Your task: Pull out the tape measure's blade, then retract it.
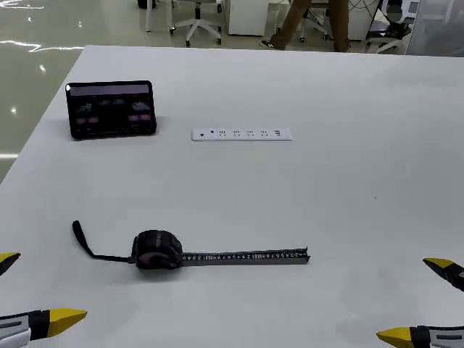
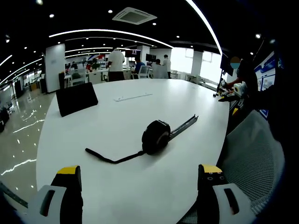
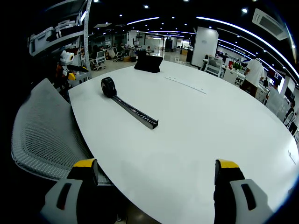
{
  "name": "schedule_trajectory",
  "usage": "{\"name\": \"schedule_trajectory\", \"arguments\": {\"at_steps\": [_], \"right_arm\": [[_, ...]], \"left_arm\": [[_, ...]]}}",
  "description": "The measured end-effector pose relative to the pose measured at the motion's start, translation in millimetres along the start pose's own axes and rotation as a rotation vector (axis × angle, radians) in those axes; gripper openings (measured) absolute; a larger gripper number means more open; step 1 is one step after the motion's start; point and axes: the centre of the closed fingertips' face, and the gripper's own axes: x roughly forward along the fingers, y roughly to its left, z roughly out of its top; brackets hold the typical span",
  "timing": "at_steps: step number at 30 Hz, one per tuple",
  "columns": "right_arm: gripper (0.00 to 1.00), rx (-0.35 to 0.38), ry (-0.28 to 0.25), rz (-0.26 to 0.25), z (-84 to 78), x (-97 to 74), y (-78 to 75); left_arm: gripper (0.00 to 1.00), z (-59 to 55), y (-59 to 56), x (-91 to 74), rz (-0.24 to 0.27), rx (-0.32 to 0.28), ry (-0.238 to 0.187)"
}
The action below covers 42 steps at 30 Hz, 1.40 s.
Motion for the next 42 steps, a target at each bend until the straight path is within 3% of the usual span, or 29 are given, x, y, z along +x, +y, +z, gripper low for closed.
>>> {"name": "schedule_trajectory", "arguments": {"at_steps": [10, 13, 16, 19, 21, 24, 28, 32, 34, 38, 40, 42], "right_arm": [[1.0, -0.03, 0.026, 0.006, -2.6, -1.2, 1.0], [1.0, -0.054, 0.037, 0.018, 0.3, 2.1, 2.2], [0.96, -0.118, 0.08, 0.027, 1.8, 8.5, -0.3], [0.96, -0.137, 0.075, 0.043, 13.4, 12.0, -0.5], [0.97, -0.15, 0.075, 0.054, 20.3, 14.4, -2.3], [1.0, -0.175, 0.085, 0.068, 24.5, 20.1, -7.5], [1.0, -0.214, 0.105, 0.091, 28.2, 25.9, -12.1], [1.0, -0.244, 0.118, 0.112, 33.4, 33.0, -13.0], [1.0, -0.258, 0.118, 0.12, 37.6, 36.3, -12.0], [1.0, -0.313, 0.126, 0.138, 43.3, 42.4, -12.1], [1.0, -0.326, 0.126, 0.141, 46.0, 44.9, -12.3], [1.0, -0.336, 0.127, 0.147, 49.6, 48.6, -13.7]], "left_arm": [[1.0, 8.8, -9.1, 12.1, -0.009, -0.007, -0.016], [1.0, 13.1, -17.2, 16.2, -0.011, -0.003, -0.01], [1.0, 19.6, -28.9, 23.1, -0.025, -0.004, -0.018], [1.0, 22.5, -31.4, 30.8, -0.009, -0.018, -0.012], [1.0, 31.4, -36.6, 36.3, -0.013, -0.045, -0.041], [1.0, 39.5, -44.2, 44.2, -0.022, -0.052, -0.045], [1.0, 50.3, -51.7, 51.7, -0.021, 0.001, -0.015], [1.0, 69.0, -60.3, 53.0, -0.053, 0.038, 0.008], [1.0, 80.6, -66.0, 52.3, -0.079, 0.096, 0.006], [1.0, 96.8, -67.9, 57.9, -0.072, 0.098, -0.005], [1.0, 99.5, -66.6, 63.9, -0.052, 0.092, -0.017], [1.0, 93.5, -72.2, 73.2, -0.058, 0.086, 0.003]]}}
